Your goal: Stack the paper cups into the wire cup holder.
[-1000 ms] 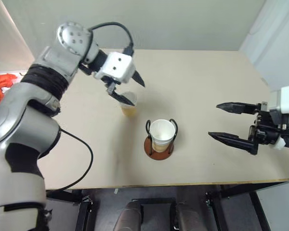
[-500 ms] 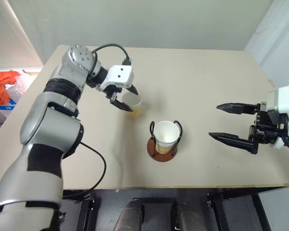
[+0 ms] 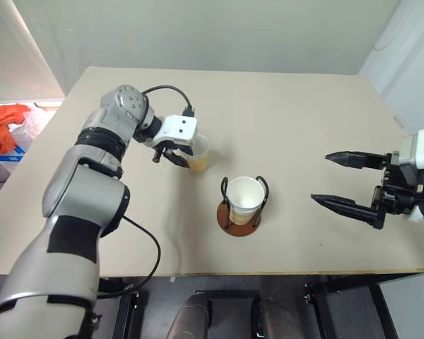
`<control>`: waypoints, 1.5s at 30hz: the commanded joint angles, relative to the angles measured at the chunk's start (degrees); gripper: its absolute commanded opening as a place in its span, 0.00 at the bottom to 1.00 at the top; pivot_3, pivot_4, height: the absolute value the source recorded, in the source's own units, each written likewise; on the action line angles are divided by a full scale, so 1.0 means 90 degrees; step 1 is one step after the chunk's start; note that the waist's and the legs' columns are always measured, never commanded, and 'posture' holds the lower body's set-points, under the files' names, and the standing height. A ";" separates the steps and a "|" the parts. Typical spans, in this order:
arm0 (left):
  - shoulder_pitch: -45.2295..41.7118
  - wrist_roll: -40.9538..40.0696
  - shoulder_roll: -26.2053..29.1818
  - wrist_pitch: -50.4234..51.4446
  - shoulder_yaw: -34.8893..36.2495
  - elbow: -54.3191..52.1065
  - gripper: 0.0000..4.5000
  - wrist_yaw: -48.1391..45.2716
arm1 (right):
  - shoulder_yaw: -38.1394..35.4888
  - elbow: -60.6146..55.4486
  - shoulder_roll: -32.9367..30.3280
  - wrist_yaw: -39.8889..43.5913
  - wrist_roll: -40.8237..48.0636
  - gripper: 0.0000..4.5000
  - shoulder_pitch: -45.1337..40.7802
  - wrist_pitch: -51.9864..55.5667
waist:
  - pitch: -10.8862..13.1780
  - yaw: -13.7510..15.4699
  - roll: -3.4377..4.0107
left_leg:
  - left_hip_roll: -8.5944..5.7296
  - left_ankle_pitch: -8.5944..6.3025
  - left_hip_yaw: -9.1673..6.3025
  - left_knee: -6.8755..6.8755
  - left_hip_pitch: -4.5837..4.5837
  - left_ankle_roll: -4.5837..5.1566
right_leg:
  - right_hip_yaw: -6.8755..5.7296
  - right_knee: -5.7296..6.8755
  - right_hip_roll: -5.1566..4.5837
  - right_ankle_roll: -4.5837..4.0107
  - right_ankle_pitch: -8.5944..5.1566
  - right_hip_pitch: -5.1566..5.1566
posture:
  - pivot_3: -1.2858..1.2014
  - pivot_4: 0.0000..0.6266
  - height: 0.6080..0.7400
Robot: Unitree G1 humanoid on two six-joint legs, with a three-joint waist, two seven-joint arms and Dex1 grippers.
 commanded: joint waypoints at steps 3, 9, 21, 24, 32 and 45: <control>-0.0099 0.0179 0.0034 -0.0062 0.0323 -0.0029 0.01 -0.0038 | -0.0236 -0.0098 -0.0099 -0.0085 0.0047 0.98 -0.0015 -0.0046 | 0.0000 -0.0006 0.0000 | -0.0001 0.0000 0.0001 -0.0001 0.0000 0.0001 | 0.0001 -0.0001 -0.0002 0.0001 0.0000 0.0000 | 0.52 0.24 1.00; -0.0664 -0.1056 -0.0017 0.0488 0.0894 -0.0245 0.01 -0.1012 | -0.0341 0.0093 -0.0189 0.0083 -0.0079 0.98 0.0024 -0.0140 | 0.0002 -0.0001 -0.0004 | -0.0002 0.0001 -0.0002 0.0002 -0.0005 0.0002 | 0.0001 -0.0003 0.0001 0.0003 0.0001 -0.0002 | 0.52 0.24 1.00; -0.0933 -0.6608 0.2245 0.1319 -0.2811 -0.5535 0.01 -0.1035 | -0.0747 0.0176 -0.0270 0.0432 -0.0326 0.98 0.0464 -0.0273 | -0.0004 -0.0010 0.0009 | 0.0000 -0.0011 0.0011 -0.0004 -0.0018 -0.0004 | 0.0006 -0.0005 0.0006 0.0012 0.0003 -0.0019 | 0.52 0.24 1.00; -0.0991 -0.6820 0.2533 0.0996 -0.3363 -0.6046 0.01 -0.1035 | -0.0772 0.0093 -0.0229 0.0340 -0.0317 0.98 0.0521 -0.0248 | -0.0002 -0.0015 0.0014 | 0.0000 -0.0011 0.0010 0.0001 -0.0001 -0.0001 | 0.0004 0.0003 0.0004 0.0011 0.0003 0.0000 | 0.52 0.24 1.00; -0.1090 -0.6920 0.2519 0.0527 -0.4049 -0.6168 0.01 -0.1035 | -0.0863 0.0010 -0.0200 0.0265 -0.0310 0.98 0.0656 -0.0226 | 0.0001 -0.0027 0.0017 | -0.0003 -0.0037 -0.0003 0.0009 0.0017 0.0061 | -0.0002 -0.0001 -0.0007 -0.0038 0.0003 0.0025 | 0.52 0.24 1.00; -0.1076 -0.6571 0.2232 0.0386 -0.4165 -0.5868 0.21 -0.1035 | -0.0868 -0.0088 -0.0161 0.0117 -0.0289 0.98 0.0763 -0.0226 | 0.0002 -0.0040 0.0019 | -0.0005 -0.0016 -0.0003 0.0003 0.0017 0.0035 | -0.0006 -0.0006 -0.0006 -0.0036 0.0003 0.0029 | 0.52 0.24 1.00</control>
